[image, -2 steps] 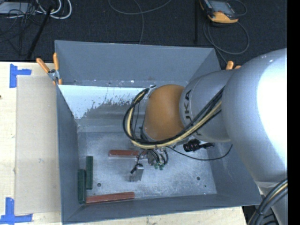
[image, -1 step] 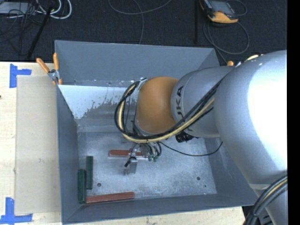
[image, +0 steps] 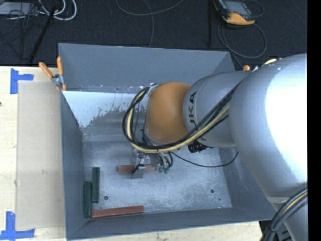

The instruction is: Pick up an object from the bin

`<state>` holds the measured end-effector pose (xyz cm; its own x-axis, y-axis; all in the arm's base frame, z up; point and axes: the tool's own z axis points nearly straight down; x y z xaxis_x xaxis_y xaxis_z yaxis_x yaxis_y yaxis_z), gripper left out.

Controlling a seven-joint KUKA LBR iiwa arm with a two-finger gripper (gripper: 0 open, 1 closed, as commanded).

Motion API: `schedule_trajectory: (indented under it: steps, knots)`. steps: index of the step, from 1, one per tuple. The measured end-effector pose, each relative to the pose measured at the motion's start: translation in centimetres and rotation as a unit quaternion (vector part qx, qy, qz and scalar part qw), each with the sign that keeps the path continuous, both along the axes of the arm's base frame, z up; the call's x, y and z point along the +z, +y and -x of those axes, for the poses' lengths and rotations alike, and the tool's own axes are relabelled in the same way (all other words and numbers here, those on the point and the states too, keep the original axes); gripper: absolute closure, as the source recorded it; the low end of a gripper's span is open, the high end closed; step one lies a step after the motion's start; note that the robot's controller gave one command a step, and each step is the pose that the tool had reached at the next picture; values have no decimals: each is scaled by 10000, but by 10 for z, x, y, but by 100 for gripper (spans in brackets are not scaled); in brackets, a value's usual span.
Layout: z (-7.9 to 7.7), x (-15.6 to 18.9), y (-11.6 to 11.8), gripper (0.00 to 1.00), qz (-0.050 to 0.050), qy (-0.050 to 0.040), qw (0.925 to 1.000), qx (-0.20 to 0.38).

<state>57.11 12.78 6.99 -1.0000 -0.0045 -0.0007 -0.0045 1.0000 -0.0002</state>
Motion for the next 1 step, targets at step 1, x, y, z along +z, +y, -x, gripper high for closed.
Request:
schedule_trajectory:
  steps: [1]
  knots:
    - [3,143,-9,100,-1,-32,9948,1022]
